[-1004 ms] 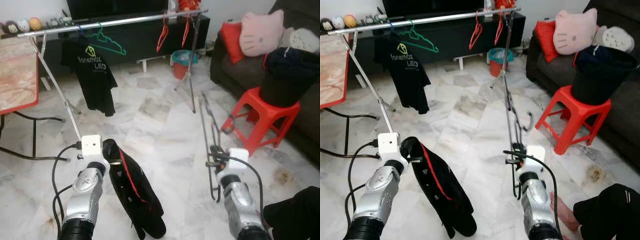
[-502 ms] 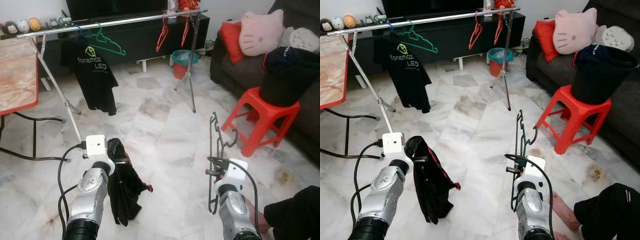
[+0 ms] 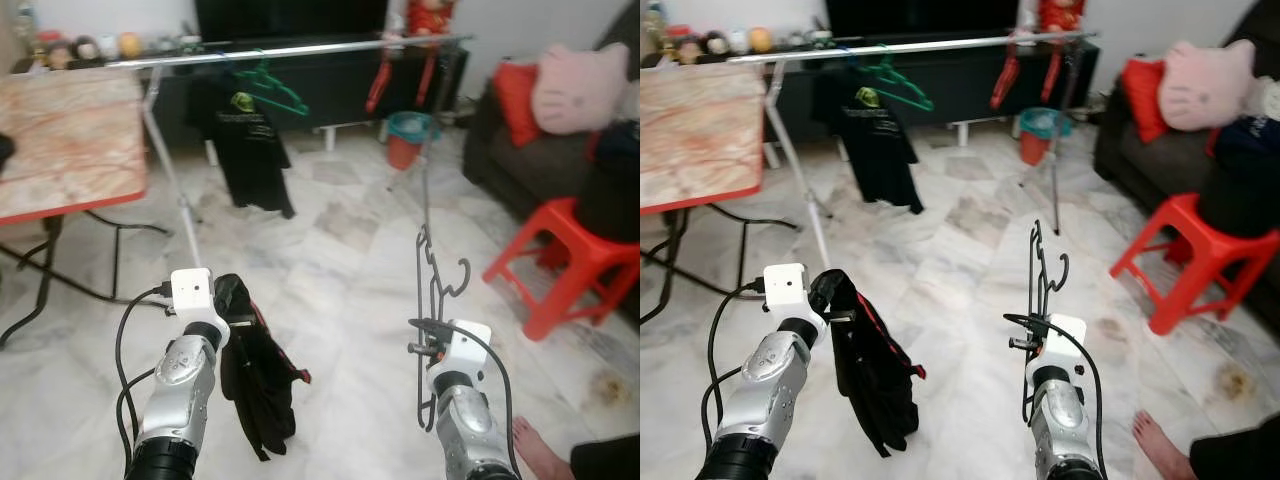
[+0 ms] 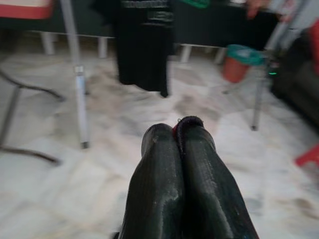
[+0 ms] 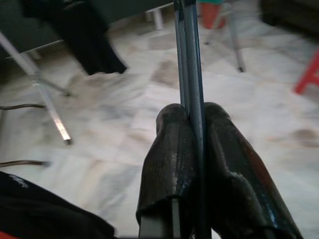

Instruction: Hang hanger

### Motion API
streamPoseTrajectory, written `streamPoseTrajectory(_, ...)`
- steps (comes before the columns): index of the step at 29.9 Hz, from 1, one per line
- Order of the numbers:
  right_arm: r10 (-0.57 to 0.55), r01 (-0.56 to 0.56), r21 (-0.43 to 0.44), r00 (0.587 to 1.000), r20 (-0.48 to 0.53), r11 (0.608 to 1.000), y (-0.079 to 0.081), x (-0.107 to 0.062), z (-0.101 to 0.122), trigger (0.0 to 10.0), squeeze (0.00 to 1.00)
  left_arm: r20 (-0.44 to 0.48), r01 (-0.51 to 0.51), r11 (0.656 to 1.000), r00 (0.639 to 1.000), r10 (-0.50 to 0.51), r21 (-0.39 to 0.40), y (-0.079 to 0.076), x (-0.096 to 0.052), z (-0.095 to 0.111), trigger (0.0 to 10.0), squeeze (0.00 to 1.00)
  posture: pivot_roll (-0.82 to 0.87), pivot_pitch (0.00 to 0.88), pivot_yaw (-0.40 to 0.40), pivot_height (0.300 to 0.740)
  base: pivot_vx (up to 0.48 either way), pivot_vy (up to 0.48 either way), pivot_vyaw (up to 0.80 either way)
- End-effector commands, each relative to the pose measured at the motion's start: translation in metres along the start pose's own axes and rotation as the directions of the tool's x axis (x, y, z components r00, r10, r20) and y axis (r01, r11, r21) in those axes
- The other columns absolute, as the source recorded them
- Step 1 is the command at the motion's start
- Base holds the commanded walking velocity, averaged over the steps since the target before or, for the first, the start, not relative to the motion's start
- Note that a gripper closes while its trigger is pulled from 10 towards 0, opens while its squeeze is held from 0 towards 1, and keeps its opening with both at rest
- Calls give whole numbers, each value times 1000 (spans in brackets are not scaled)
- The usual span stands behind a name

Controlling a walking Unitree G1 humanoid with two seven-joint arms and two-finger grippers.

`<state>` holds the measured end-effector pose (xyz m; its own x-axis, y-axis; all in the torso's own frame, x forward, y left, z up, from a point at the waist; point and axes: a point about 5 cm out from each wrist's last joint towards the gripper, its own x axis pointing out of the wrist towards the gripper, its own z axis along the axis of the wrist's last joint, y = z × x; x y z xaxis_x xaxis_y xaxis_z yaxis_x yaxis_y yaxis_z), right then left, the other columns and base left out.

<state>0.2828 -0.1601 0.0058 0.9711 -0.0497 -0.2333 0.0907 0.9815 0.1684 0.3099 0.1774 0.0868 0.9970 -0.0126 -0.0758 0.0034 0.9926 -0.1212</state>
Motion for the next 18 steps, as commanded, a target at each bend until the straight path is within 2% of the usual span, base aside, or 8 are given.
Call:
streamPoseTrajectory(1,3,-3,-3,1000,-14,1000,-2,-2,-4,10000,0,33,8,1000,999,-8,-9,-3,3,6,10000,0,-34,0,5,740,0,412,456)
streamPoseTrajectory(4,0,0,21,1000,-23,1000,0,-1,-4,10000,0,36,9,1000,999,-8,-4,-3,5,8,10000,0,-34,0,9,740,0,406,0)
streamPoseTrajectory(10,4,-4,-9,1000,-4,1000,-1,2,1,10000,0,49,14,1000,999,-14,7,-5,8,12,10000,0,-38,0,11,740,0,374,0)
streamPoseTrajectory(13,2,-2,-25,1000,8,1000,-2,3,3,10000,0,52,11,1000,999,-12,10,-5,9,13,10000,0,-37,0,11,740,0,371,544)
streamPoseTrajectory(18,32,-32,-5,999,11,999,3,4,4,10000,0,58,-5,1000,998,4,16,-3,10,15,10000,0,-32,0,8,740,0,369,800)
